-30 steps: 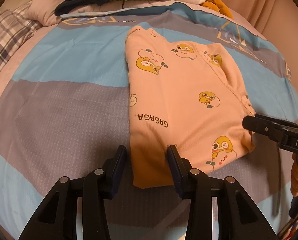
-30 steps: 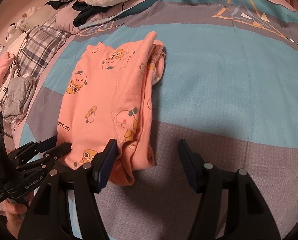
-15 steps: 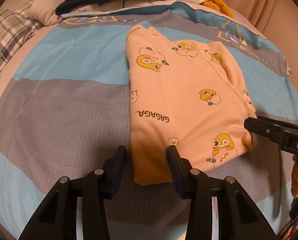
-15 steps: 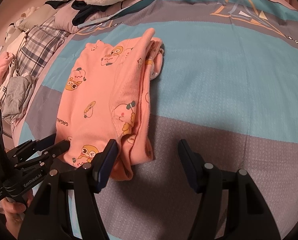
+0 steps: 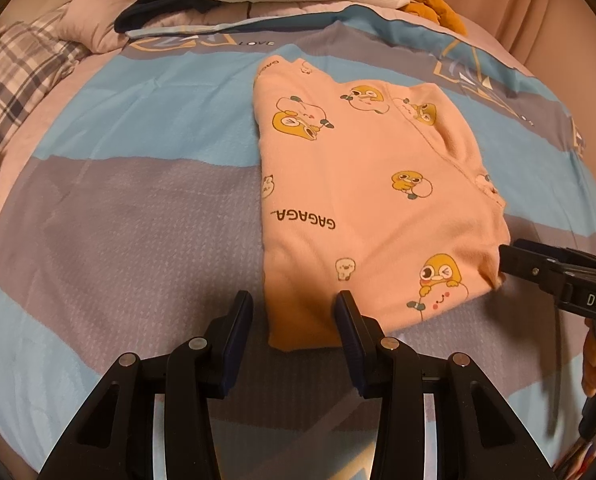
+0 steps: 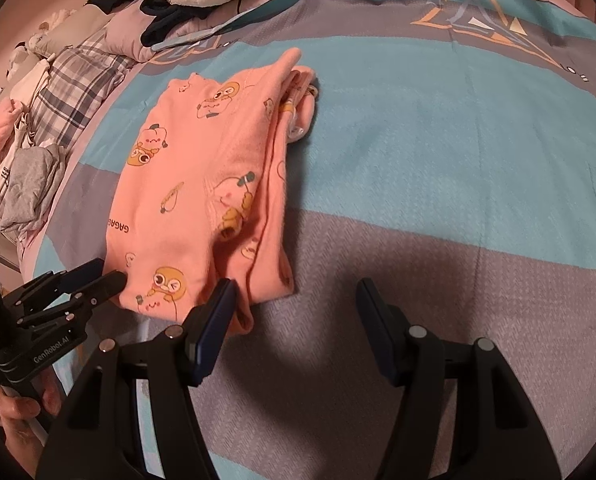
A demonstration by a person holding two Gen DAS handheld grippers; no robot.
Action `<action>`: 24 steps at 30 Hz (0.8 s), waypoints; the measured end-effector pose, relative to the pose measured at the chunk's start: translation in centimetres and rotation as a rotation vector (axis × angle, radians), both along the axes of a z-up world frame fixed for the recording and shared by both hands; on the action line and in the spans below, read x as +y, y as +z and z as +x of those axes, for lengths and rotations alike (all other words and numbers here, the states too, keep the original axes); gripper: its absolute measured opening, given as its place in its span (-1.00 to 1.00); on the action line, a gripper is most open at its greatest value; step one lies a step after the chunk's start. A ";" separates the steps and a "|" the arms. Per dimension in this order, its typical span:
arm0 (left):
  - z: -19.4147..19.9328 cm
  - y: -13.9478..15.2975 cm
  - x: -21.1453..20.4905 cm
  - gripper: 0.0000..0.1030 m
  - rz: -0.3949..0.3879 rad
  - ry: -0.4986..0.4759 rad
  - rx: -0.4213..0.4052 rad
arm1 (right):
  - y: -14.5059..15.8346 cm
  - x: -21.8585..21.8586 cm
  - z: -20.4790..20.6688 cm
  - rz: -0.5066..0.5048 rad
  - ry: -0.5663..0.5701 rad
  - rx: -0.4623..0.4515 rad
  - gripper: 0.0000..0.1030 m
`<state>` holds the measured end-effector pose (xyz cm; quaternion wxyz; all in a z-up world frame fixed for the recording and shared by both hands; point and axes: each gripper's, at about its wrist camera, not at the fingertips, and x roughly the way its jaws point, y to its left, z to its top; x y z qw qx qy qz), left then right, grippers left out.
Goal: Fold small clothes
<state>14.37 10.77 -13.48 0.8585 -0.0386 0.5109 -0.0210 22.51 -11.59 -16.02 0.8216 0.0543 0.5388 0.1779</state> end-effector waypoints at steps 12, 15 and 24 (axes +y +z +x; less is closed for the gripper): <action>-1.8 1.0 -0.3 0.31 0.018 0.021 -0.002 | 1.2 0.0 -3.0 -0.002 0.011 -0.014 0.26; -2.4 1.4 -0.4 0.31 0.018 0.024 -0.004 | 1.9 0.0 -4.1 -0.013 0.014 -0.044 0.35; -4.6 3.2 -0.5 0.42 0.006 0.036 -0.045 | 4.5 0.4 -7.4 -0.034 0.051 -0.140 0.65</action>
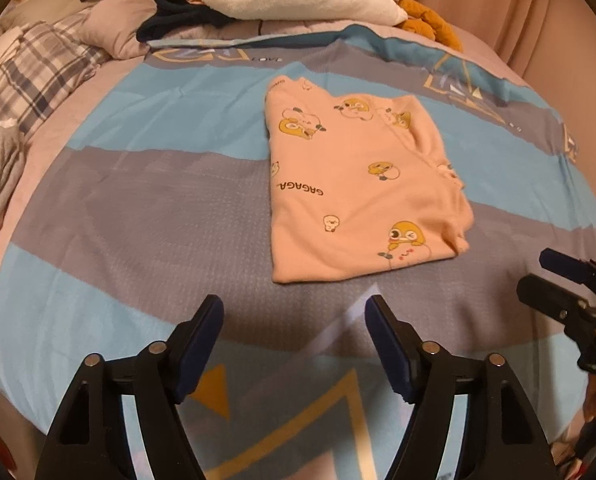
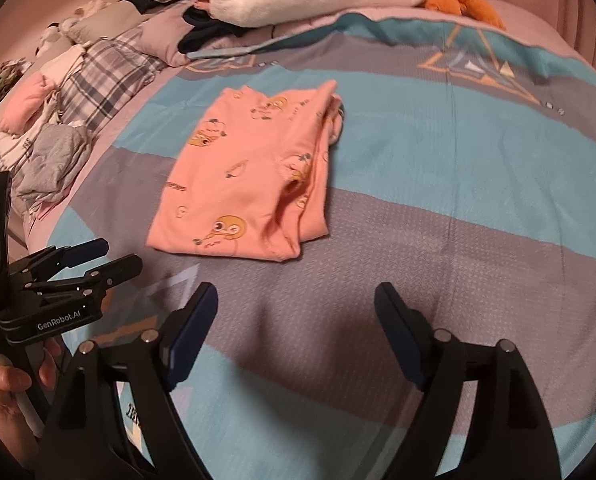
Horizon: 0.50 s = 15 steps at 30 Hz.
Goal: Fold small clothes
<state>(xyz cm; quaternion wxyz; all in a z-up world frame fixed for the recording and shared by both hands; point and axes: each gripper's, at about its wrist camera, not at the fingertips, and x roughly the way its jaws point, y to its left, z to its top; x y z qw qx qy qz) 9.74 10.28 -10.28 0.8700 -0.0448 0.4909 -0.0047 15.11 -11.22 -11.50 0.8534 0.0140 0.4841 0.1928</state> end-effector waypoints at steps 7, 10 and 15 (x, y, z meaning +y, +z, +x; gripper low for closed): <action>-1.3 1.6 -0.3 0.80 -0.002 0.009 -0.034 | 1.8 0.0 -1.7 0.018 0.006 -0.056 0.95; -1.8 2.1 -0.4 0.82 -0.005 0.011 -0.047 | 2.5 0.0 -2.4 0.024 0.005 -0.079 1.00; -2.7 3.1 -0.5 0.95 -0.008 0.026 -0.079 | 3.5 0.4 -3.5 0.008 0.015 -0.115 1.00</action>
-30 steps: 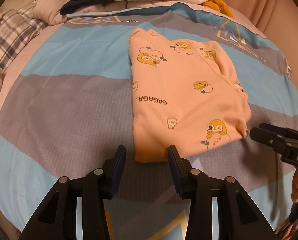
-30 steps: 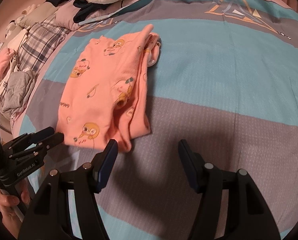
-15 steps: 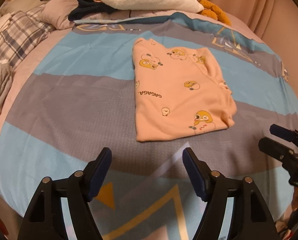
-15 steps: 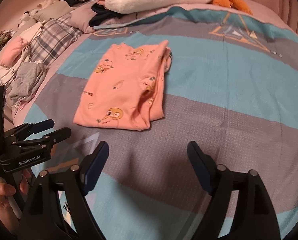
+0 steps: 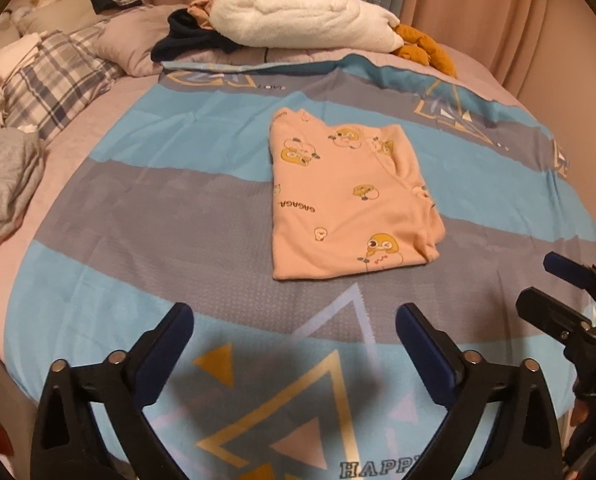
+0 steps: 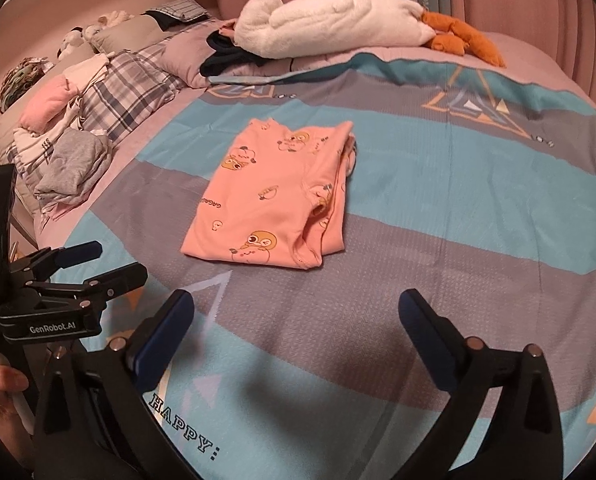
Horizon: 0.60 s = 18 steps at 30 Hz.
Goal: Fold small clothes
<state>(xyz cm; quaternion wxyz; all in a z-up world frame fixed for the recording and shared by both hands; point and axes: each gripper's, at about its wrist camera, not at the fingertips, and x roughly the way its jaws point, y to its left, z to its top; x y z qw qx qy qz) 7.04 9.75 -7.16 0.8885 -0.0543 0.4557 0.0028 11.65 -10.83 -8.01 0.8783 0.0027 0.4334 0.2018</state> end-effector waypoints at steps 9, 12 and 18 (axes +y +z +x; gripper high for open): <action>-0.7 1.0 -0.2 0.96 0.017 0.024 -0.029 | 1.3 0.3 -1.1 -0.017 0.003 -0.050 1.00; -0.9 1.3 -0.2 0.96 0.007 0.028 -0.031 | 1.5 0.3 -1.3 -0.025 -0.004 -0.063 1.00; -1.3 1.8 -0.4 0.96 0.030 0.046 -0.034 | 2.4 0.5 -1.6 -0.026 -0.008 -0.081 1.00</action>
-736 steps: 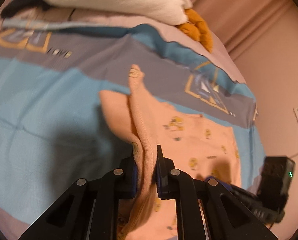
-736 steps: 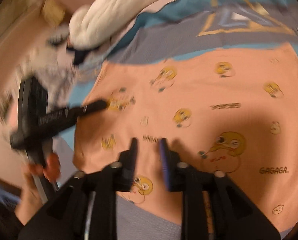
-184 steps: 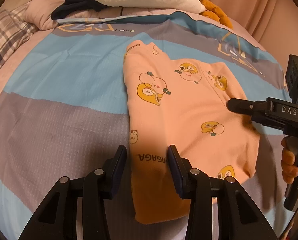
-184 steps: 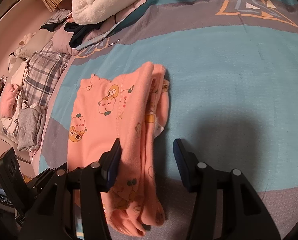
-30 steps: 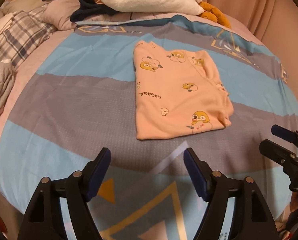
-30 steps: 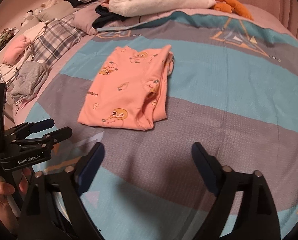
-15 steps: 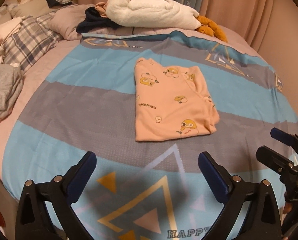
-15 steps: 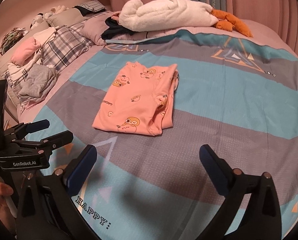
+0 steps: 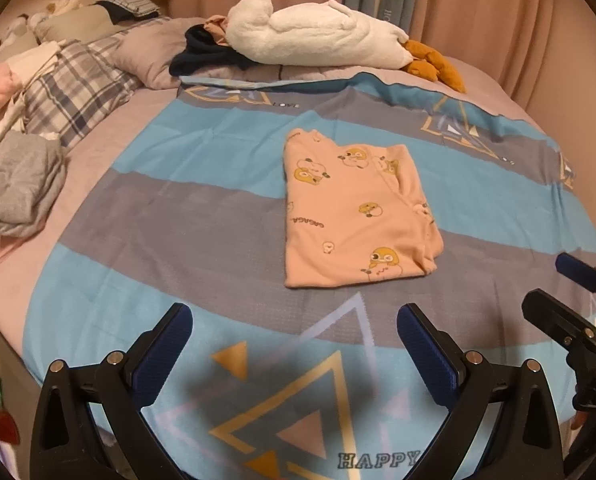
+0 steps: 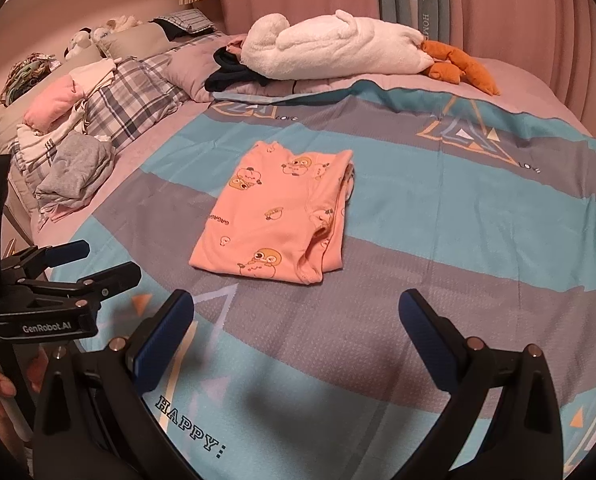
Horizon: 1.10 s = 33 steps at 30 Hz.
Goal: Fold small clothes
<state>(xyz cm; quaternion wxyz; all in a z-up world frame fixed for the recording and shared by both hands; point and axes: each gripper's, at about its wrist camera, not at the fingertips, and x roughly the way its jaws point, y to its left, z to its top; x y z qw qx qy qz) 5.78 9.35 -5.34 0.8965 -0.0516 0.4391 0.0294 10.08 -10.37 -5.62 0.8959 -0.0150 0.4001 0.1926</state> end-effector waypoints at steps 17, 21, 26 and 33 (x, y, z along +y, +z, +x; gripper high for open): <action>-0.4 1.9 0.0 0.97 -0.002 0.008 -0.036 | 2.3 1.1 -0.3 -0.028 0.018 -0.057 1.00; -0.3 2.0 -0.1 0.97 0.008 0.004 -0.039 | 2.5 1.2 -0.1 -0.024 0.023 -0.057 1.00; -0.1 1.9 -0.1 0.97 0.004 0.012 -0.033 | 2.7 1.7 0.1 -0.024 0.032 -0.058 1.00; 0.1 2.0 -0.1 0.97 0.020 0.011 -0.028 | 2.7 1.9 0.2 -0.025 0.033 -0.058 1.00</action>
